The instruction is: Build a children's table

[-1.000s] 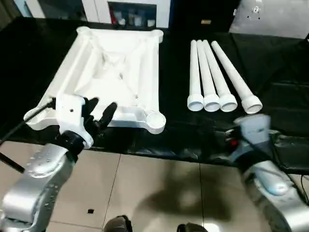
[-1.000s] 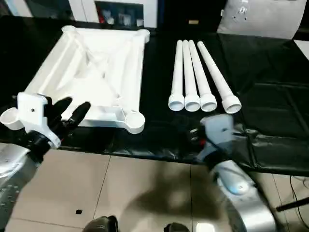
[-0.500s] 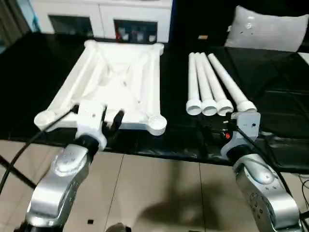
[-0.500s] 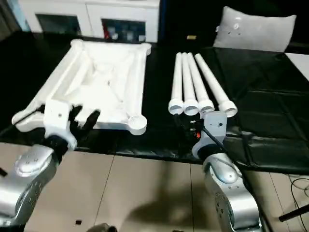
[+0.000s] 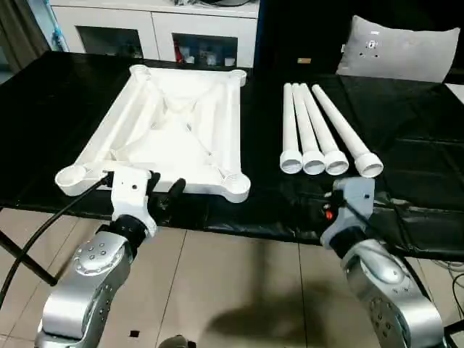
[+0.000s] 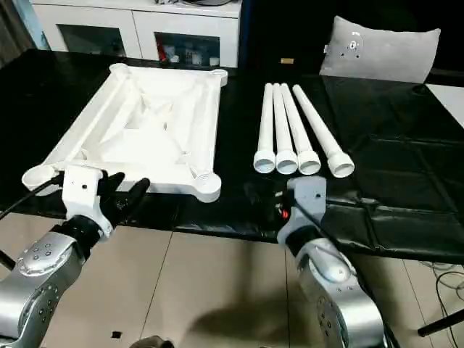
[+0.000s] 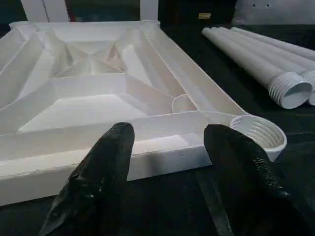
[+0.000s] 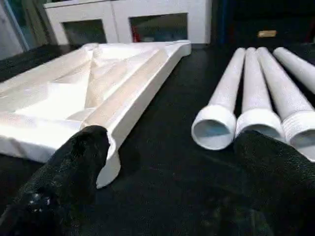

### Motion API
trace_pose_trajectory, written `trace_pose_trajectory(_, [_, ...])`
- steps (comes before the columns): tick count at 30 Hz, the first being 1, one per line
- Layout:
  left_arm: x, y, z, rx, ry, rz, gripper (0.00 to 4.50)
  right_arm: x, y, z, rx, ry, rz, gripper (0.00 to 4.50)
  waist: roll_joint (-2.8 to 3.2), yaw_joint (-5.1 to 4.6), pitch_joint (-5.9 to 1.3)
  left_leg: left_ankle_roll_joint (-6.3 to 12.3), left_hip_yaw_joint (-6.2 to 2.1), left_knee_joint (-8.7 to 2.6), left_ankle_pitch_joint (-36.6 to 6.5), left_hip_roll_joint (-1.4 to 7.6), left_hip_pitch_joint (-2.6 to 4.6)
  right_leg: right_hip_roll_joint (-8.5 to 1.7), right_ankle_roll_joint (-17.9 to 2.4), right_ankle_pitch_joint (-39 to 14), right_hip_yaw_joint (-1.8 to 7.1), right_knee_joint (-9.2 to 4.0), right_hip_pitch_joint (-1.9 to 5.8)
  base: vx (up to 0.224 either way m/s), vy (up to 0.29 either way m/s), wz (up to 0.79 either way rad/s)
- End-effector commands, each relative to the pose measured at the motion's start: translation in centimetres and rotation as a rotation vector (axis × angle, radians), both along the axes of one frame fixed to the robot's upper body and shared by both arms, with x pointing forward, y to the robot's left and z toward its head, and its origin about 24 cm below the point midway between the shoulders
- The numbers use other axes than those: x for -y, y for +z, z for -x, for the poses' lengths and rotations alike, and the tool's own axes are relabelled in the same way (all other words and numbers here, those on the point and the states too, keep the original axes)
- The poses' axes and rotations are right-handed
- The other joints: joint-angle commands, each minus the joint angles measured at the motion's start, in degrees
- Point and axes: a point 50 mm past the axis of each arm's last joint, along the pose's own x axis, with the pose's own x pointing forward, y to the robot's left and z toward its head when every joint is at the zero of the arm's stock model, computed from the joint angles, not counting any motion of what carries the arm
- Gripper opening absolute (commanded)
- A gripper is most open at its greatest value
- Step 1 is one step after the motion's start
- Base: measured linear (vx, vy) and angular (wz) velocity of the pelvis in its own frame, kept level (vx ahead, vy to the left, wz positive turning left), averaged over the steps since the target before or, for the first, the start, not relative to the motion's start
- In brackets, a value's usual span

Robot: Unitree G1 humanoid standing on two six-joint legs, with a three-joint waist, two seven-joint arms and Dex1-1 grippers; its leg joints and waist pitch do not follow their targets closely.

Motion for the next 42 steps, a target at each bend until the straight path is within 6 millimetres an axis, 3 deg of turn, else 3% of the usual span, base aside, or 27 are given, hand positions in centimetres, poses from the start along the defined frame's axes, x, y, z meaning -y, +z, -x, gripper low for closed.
trace_pose_trajectory(1, [0.5, 0.5, -0.2, 0.021, -0.033, 0.01, 2.86, 0.5, -0.1, -0.3, -0.013, -0.034, 0.006, 4.5, 0.29, 0.17, -3.48, -3.48, -0.57, -4.7, -16.6, 1.13, 1.35, -1.25, -6.0, -9.1, 0.99, -4.75, 0.79, 0.0, 0.0, 0.0])
trace_pose_trajectory(4, [1.3, 0.5, -0.1, 0.031, -0.149, 0.04, 2.86, 0.0, -0.3, -0.3, -0.037, 0.0, -0.024, 4.5, -0.01, 0.27, -3.51, -3.14, -0.52, -4.67, -16.0, 1.08, 1.34, -1.32, -6.5, -8.3, 0.99, -4.69, 0.88, 0.0, 0.0, 0.0])
trace_pose_trajectory(9, [2.1, 0.4, 0.3, 0.009, -0.398, 0.054, 2.86, -0.5, -0.3, -0.3, -0.016, 0.075, 0.002, 4.5, 0.22, 0.38, -3.53, -3.09, -0.42, -4.71, -15.8, 1.1, 1.42, -1.4, -6.6, -8.5, 1.02, -4.62, 0.83, 0.0, 0.0, 0.0])
trace_pose_trajectory(15, [1.9, 0.2, 0.2, -0.013, -0.468, 0.038, 2.86, -0.3, -0.2, -0.2, -0.012, 0.11, 0.02, 4.5, 0.5, 0.23, -3.51, -3.69, -0.4, -4.82, -16.8, 1.23, 1.61, -1.38, -7.0, -9.0, 1.09, -4.6, 0.75, 0.0, 0.0, 0.0])
trace_pose_trajectory(18, [2.0, 0.0, 0.3, -0.021, -0.488, 0.031, 3.25, -0.4, -0.2, -0.1, -0.012, 0.116, 0.02, 4.5, 0.52, 0.21, -3.54, -3.51, -0.39, -4.82, -16.7, 1.24, 1.61, -1.39, -7.6, -8.4, 1.07, -4.51, 0.85, 0.0, 0.0, 0.0])
trace_pose_trajectory(22, [2.1, -0.2, 0.5, -0.014, -0.534, 0.005, 3.32, -0.5, -0.3, 0.0, -0.013, 0.131, 0.026, 4.5, 0.53, 0.25, -3.5, -3.46, -0.4, -4.87, -17.0, 1.3, 1.62, -1.44, -7.9, -8.9, 1.07, -4.53, 0.87, 0.0, 0.0, 0.0])
trace_pose_trajectory(25, [2.0, -0.3, 0.6, -0.003, -0.584, -0.048, 3.67, -0.7, -0.5, 0.1, -0.018, 0.149, 0.037, 4.5, 0.39, 0.22, -3.49, -3.35, -0.4, -4.91, -17.1, 1.32, 1.62, -1.44, -7.8, -9.3, 1.09, -4.63, 0.86, 0.0, 0.0, 0.0])
trace_pose_trajectory(30, [1.4, -0.3, 0.3, 0.014, -0.522, -0.072, 4.05, -0.7, -0.6, 0.1, -0.019, 0.148, 0.049, 4.5, 0.54, 0.14, -3.49, -3.5, -0.39, -4.93, -17.2, 1.37, 1.66, -1.45, -8.2, -8.9, 1.09, -4.47, 0.83, 0.0, 0.0, 0.0])
trace_pose_trajectory(32, [0.7, -0.4, -0.2, 0.043, -0.375, -0.093, 4.05, -0.5, -0.6, 0.2, -0.014, 0.124, 0.061, 4.5, 0.89, 0.04, -3.51, -3.76, -0.43, -4.9, -17.6, 1.49, 1.74, -1.41, -8.3, -8.0, 1.08, -4.46, 0.85, 0.0, 0.0, 0.0])
trace_pose_trajectory(36, [0.0, -0.8, -0.6, 0.047, -0.163, -0.075, 4.05, -0.4, -0.8, 0.1, -0.033, 0.096, 0.085, 4.5, 0.71, 0.0, -3.6, -3.7, -0.43, -4.72, -17.1, 1.4, 1.62, -1.41, -8.3, -7.6, 1.08, -4.55, 1.06, 0.0, 0.0, 0.0])
trace_pose_trajectory(39, [-0.3, -1.2, -0.7, 0.025, -0.098, -0.077, 4.05, -0.4, -0.9, 0.1, -0.038, 0.087, 0.102, 4.5, 0.7, 0.01, -3.6, -3.47, -0.46, -4.7, -17.3, 1.36, 1.62, -1.34, -8.0, -7.7, 1.04, -4.59, 1.05, 0.0, 0.0, 0.0])
trace_pose_trajectory(41, [-0.2, -1.2, -0.6, 0.037, -0.065, -0.073, 4.05, -0.1, -1.3, -0.2, -0.082, 0.047, 0.101, 4.5, 0.27, 0.19, -3.57, -0.91, 0.14, -4.23, -16.2, 0.82, 0.94, -2.43, -7.8, -9.7, 1.72, -5.33, 1.41, 0.0, 0.0, 0.0])
trace_pose_trajectory(42, [-0.2, -1.1, -0.6, 0.038, -0.058, -0.079, 4.05, 0.0, -1.4, -0.3, -0.096, 0.035, 0.087, 4.5, 0.05, 0.68, -3.69, 2.7, 0.33, -3.41, -13.9, 0.62, 0.23, -4.17, -8.0, -11.9, 2.66, -6.11, 1.95, 0.0, 0.0, 0.0])
